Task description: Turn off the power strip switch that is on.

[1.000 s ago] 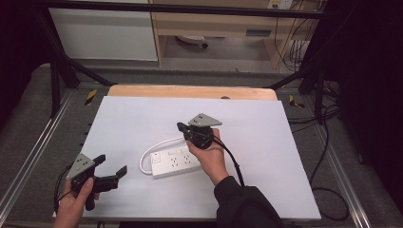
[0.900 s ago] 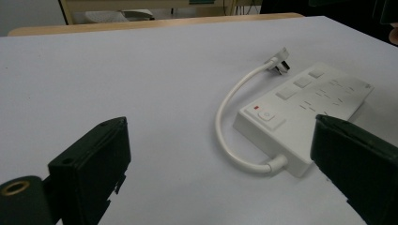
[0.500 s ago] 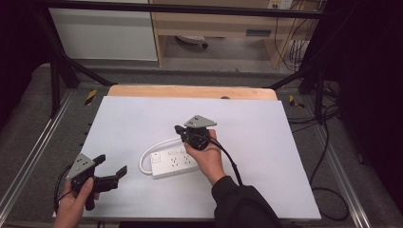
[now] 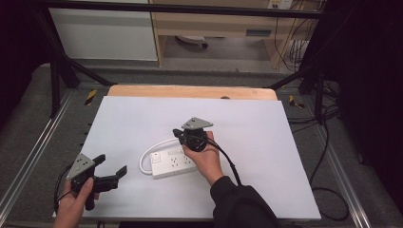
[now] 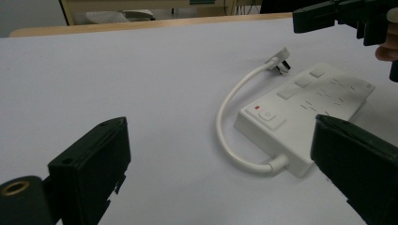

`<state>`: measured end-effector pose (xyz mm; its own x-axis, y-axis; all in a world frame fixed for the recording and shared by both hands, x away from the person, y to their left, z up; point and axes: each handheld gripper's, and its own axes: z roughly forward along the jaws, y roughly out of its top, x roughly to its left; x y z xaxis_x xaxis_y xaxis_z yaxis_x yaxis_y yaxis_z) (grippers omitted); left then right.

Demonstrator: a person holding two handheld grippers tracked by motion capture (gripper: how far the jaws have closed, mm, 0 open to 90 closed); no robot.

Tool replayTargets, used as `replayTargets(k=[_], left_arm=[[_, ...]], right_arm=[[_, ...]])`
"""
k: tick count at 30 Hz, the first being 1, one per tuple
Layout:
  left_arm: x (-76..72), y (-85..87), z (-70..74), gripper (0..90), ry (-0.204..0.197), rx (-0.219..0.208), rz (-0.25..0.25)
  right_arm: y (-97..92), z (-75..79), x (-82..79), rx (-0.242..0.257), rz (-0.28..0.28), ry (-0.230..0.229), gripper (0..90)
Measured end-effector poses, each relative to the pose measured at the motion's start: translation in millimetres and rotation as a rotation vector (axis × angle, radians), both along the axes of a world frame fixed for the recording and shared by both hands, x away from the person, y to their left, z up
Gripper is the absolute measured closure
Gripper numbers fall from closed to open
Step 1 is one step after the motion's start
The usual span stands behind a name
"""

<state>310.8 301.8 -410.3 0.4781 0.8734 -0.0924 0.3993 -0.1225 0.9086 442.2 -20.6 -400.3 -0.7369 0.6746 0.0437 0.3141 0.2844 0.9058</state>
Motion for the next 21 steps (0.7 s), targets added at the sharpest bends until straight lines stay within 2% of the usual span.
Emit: replayTargets(k=[21], left_arm=[[0.2,-0.4,-0.4,5.1,0.003,0.005,-0.003]], right_arm=[[4.3,-10.2,0.9,-0.034,0.011,0.037,90.0]])
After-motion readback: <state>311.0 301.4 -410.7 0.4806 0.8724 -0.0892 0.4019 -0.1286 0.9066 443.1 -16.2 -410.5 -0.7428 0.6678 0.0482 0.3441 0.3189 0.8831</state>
